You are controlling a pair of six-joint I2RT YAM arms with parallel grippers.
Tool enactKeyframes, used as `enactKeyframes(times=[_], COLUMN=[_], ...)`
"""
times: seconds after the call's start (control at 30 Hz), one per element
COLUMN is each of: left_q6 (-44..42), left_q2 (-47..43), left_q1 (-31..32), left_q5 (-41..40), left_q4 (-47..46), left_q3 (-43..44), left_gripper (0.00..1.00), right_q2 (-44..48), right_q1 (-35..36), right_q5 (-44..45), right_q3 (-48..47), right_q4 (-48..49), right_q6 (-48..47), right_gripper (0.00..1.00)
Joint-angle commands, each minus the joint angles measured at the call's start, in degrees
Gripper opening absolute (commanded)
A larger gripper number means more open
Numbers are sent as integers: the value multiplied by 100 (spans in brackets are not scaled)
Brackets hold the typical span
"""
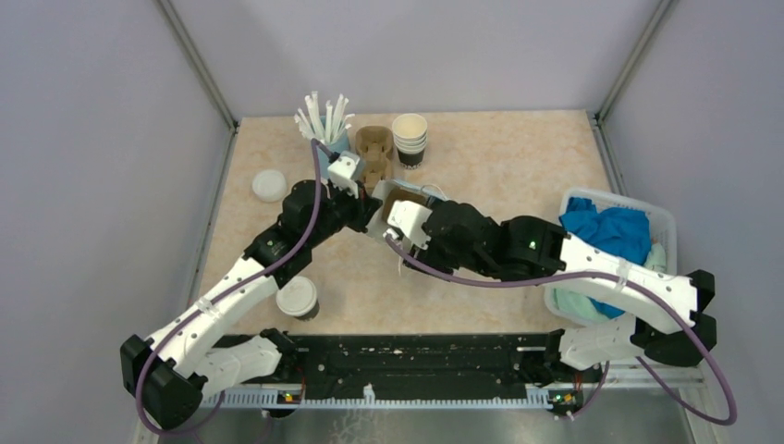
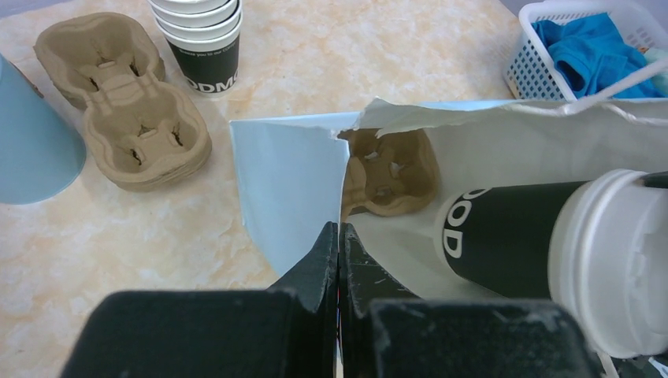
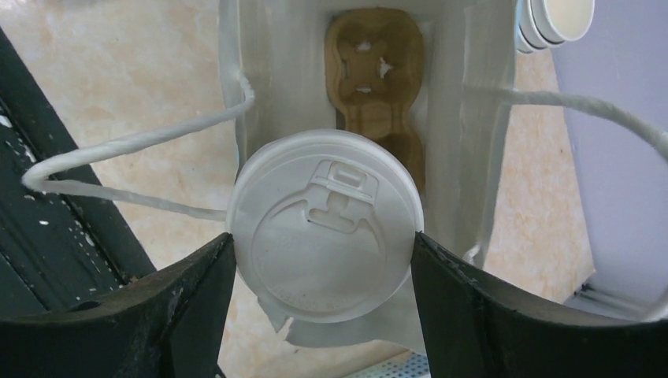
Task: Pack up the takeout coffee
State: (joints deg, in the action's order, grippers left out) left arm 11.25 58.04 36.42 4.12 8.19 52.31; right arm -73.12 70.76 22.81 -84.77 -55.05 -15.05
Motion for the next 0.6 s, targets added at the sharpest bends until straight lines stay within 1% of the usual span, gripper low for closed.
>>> enactKeyframes(times=[0.0, 0.17, 0.37, 0.57], left_q6=[87, 22, -182, -310], left_q2=[-11, -55, -277, -420], left_q1=[15, 16, 17, 17], left_q5=[185, 387, 363, 425], left_q4=[-205, -333, -911, -1259], left_q3=[178, 74, -360, -692], left_gripper=[0, 0, 0, 0], right_q2=[-11, -115, -433, -655], right_q1=[39, -98, -538, -599], right_q5=[324, 245, -130, -228], right_q3=[274, 439, 347, 487], right_q4=[416, 688, 993, 1068], right_q6=[-225, -600, -1004, -1348], right_gripper=[46, 45, 44, 42])
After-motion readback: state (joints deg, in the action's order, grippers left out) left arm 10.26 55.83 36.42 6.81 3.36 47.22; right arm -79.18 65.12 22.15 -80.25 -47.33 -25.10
